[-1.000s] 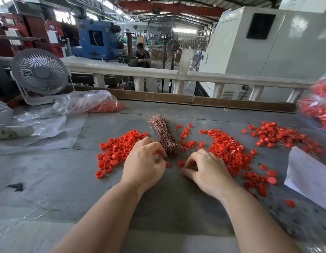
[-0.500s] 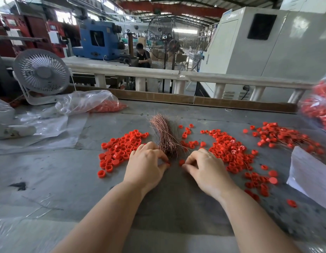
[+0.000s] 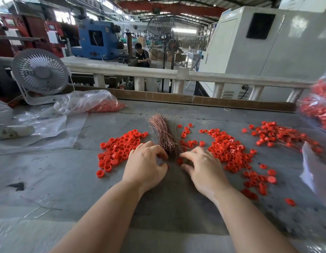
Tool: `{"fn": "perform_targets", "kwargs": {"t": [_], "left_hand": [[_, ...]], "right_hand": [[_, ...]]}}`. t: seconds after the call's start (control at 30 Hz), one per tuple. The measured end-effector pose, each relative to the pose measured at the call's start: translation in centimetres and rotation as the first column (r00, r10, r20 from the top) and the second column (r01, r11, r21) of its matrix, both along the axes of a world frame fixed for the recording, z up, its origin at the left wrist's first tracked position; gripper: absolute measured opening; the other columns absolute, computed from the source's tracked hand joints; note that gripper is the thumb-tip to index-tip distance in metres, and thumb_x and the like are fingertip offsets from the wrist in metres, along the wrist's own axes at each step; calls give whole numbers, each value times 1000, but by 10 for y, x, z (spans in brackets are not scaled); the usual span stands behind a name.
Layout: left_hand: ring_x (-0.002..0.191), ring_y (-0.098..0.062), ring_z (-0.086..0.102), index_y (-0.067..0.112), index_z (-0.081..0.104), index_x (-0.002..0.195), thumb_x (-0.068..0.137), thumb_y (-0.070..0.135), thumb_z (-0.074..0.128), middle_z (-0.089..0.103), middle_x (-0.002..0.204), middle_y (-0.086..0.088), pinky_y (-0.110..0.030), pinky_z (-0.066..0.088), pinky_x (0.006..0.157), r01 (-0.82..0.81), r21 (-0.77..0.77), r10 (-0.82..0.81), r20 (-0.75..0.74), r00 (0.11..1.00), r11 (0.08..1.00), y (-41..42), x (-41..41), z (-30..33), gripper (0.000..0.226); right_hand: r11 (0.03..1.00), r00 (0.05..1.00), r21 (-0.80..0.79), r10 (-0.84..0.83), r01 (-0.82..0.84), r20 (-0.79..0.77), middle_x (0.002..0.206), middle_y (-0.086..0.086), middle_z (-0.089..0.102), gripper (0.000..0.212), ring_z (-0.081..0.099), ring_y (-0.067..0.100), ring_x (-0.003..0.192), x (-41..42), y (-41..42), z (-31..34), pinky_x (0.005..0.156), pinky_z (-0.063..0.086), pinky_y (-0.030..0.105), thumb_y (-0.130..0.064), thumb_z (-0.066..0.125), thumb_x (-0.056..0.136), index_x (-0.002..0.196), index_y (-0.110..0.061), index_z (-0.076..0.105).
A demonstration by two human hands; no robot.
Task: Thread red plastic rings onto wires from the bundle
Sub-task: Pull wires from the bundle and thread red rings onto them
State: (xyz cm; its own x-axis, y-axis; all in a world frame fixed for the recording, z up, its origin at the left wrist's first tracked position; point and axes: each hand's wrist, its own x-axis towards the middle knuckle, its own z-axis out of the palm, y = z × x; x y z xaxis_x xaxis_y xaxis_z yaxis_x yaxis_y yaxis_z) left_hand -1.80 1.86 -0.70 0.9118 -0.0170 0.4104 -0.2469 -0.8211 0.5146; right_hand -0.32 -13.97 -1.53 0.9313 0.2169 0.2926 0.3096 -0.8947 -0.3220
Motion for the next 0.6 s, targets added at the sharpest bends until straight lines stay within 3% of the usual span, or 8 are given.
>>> {"fn": "perform_targets", "kwargs": {"t": [0.17, 0.23, 0.33, 0.4, 0.6], "left_hand": [[90, -22, 52, 14, 71, 81, 70, 4, 64, 54, 82, 6, -29, 39, 85, 17, -46, -14, 65, 998, 999, -1, 2, 0, 16], [81, -17, 49, 13, 71, 80, 67, -2, 64, 50, 76, 11, -13, 35, 75, 40, -93, -28, 130, 991, 995, -2, 2, 0, 21], [78, -6, 44, 15, 72, 92, 66, -5, 65, 44, 75, 22, 1, 29, 75, 132, -92, -113, 185, 976, 987, -3, 0, 1, 33], [82, -6, 48, 17, 73, 98, 70, 0, 70, 50, 82, 20, 1, 31, 77, 184, -95, -164, 189, 968, 978, -4, -1, 2, 32], [66, 1, 48, 15, 72, 85, 73, 11, 76, 52, 73, 17, -7, 35, 65, 177, -212, -144, 159, 977, 961, -4, 0, 4, 14]], "right_hand": [[1000, 1000, 27, 3, -3, 21, 103, -8, 53, 10, 45, 14, 110, 0, 1, 2, 89, 30, 30, -29, 61, 87, 97, -29, 62], [985, 999, 167, 36, -38, 18, 99, -6, 56, 8, 49, 14, 102, 0, 2, 4, 90, 35, 30, -24, 62, 87, 94, -24, 64], [871, 992, 485, 117, -78, -50, 84, -8, 57, 7, 50, 3, 76, -2, 4, 11, 72, 38, 13, -19, 61, 89, 91, -17, 67], [809, 982, 583, 162, -74, -99, 78, -7, 62, 12, 51, 1, 70, -4, 6, 15, 65, 38, 11, -21, 58, 91, 90, -14, 68], [772, 961, 626, 244, -110, -132, 83, -1, 69, 16, 56, 0, 74, -7, 8, 15, 69, 42, 13, -23, 55, 93, 89, -15, 69]]}}
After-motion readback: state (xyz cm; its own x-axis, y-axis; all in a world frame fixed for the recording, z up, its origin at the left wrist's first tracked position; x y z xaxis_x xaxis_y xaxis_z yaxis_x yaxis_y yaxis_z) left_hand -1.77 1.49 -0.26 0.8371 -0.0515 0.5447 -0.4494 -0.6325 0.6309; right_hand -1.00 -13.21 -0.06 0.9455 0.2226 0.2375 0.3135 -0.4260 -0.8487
